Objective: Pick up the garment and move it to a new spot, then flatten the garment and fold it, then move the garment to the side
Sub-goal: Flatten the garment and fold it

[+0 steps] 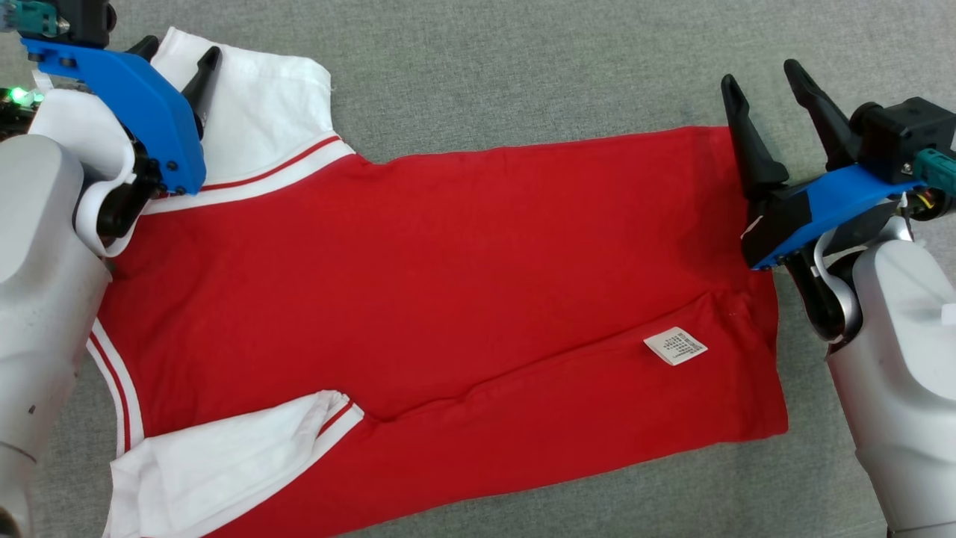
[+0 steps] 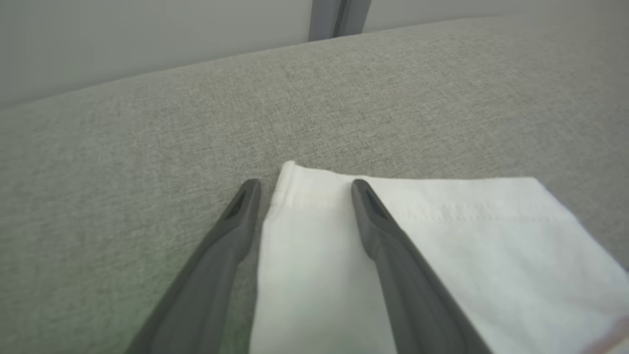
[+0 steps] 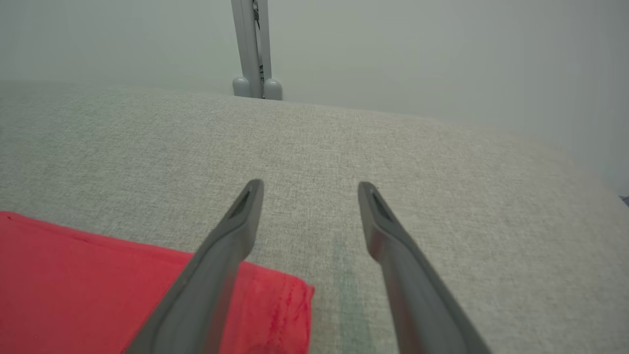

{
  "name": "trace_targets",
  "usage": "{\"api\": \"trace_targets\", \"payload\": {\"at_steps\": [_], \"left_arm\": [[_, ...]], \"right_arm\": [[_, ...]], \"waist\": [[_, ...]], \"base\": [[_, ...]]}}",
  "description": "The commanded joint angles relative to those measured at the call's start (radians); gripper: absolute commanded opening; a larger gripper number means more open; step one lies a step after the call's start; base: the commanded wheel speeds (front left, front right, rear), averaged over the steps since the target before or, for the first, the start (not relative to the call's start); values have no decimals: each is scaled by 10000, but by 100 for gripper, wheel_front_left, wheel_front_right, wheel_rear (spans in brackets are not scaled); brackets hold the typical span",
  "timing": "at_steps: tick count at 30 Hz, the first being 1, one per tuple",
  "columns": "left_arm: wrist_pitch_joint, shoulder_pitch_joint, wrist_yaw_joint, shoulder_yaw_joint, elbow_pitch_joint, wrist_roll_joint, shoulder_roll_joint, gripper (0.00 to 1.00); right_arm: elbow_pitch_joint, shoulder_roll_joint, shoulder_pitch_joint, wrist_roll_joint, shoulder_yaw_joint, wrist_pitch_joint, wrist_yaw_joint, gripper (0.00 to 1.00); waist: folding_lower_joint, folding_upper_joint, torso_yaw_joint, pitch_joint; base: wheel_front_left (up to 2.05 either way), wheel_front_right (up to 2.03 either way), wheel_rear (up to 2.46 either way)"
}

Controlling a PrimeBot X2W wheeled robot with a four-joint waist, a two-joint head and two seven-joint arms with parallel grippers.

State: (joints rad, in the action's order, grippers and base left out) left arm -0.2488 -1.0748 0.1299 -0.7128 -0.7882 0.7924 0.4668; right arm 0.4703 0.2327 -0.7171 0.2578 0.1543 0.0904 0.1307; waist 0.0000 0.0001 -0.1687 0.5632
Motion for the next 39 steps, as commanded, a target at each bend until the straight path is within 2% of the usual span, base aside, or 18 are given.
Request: {"api": "trace_targets", "payload": {"at_steps": [1,3,4,5,6,15,23,28,33,34,35,36,39], "left_arm": [[-39,-121,4,-117,-131,197,-84,100],[-133,-116,4,-93,-235,575,-181,100],[-120,-164,4,-153,-302,643,-163,53],[-128,-196,4,-258,-347,711,-148,18],[-147,-188,4,-312,-353,881,-199,0],[909,-491,4,-737,-381,973,-42,0],[1645,-583,5,-1277,-76,928,-27,0],[1867,-652,5,-1497,39,1023,-66,0],[2014,-694,5,-1629,42,1108,-122,0],[2042,-718,5,-1651,33,1126,-121,0],[2082,-744,5,-1677,25,1131,-122,0],[2134,-775,5,-1710,8,1122,-114,0],[2386,-804,5,-1738,-66,1130,-121,0]], "right_arm": [[87,17,-204,73,38,-6,2,100],[168,50,-208,131,104,-3,2,100],[205,73,-196,166,130,-20,2,100],[232,100,-201,176,151,-31,2,100],[271,125,-206,199,169,-44,2,100],[578,445,196,842,498,-650,2,100],[464,783,502,1621,777,-1557,2,100],[625,621,424,2113,941,-2178,2,100],[1093,624,250,2074,1223,-2532,2,100],[1197,632,212,2033,1278,-2615,2,91],[1280,636,207,2001,1347,-2666,2,67],[1358,625,218,2018,1409,-2765,3,0],[1385,708,166,1970,1362,-2686,0,0]], "waist": [[0,-1,-11,2],[0,-1,-45,11],[0,-1,-66,13],[0,-1,-88,9],[0,-1,-104,-1],[0,-1,-38,-350],[0,-1,303,-505],[0,-1,487,-455],[0,-1,608,-396],[0,-1,629,-389],[0,-1,652,-388],[0,-1,672,-391],[0,-1,714,-451]], "base": [[0,0,0],[0,0,0],[0,0,0],[0,0,0],[0,0,0],[0,0,0],[0,0,0],[0,0,0],[0,0,0],[0,0,0],[0,0,0],[0,0,0],[0,0,0]]}}
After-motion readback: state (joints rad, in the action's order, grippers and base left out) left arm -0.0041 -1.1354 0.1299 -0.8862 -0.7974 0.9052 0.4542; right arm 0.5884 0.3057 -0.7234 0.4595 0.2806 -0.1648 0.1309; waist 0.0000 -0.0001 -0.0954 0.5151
